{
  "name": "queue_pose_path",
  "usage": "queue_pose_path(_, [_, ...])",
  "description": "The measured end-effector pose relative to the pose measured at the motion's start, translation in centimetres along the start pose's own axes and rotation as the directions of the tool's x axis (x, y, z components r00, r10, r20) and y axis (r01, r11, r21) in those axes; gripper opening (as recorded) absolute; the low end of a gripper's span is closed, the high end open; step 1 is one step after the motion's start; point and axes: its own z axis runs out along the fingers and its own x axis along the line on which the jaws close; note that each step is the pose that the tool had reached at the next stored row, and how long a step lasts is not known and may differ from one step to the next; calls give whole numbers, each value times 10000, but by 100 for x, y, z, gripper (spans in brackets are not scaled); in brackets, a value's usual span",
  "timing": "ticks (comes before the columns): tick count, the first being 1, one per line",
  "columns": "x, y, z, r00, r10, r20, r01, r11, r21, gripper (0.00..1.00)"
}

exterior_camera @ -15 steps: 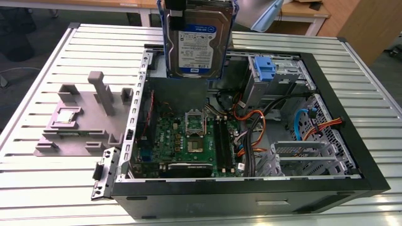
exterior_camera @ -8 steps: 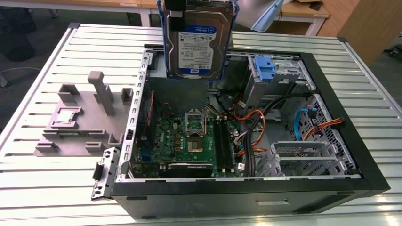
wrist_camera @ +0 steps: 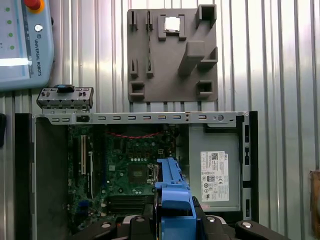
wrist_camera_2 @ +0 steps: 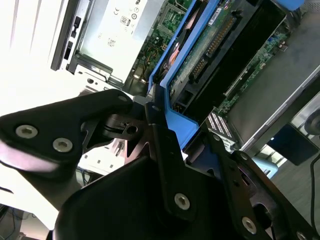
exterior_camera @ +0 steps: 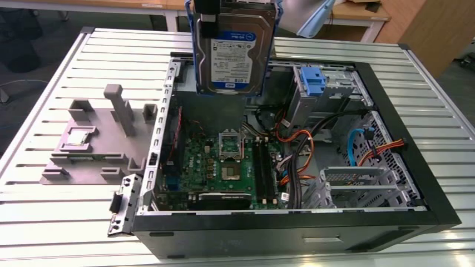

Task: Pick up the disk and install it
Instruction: 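Insert the disk into the insertion slot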

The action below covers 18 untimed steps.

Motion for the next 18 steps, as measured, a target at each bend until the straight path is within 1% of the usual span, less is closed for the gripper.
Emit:
queue_pose_path(8, [57, -2, 0, 10000, 1, -14, -1, 10000, 1, 37])
queue_pose_path(18, [131, -5, 0, 10000, 1, -86, -1, 10000, 4, 37])
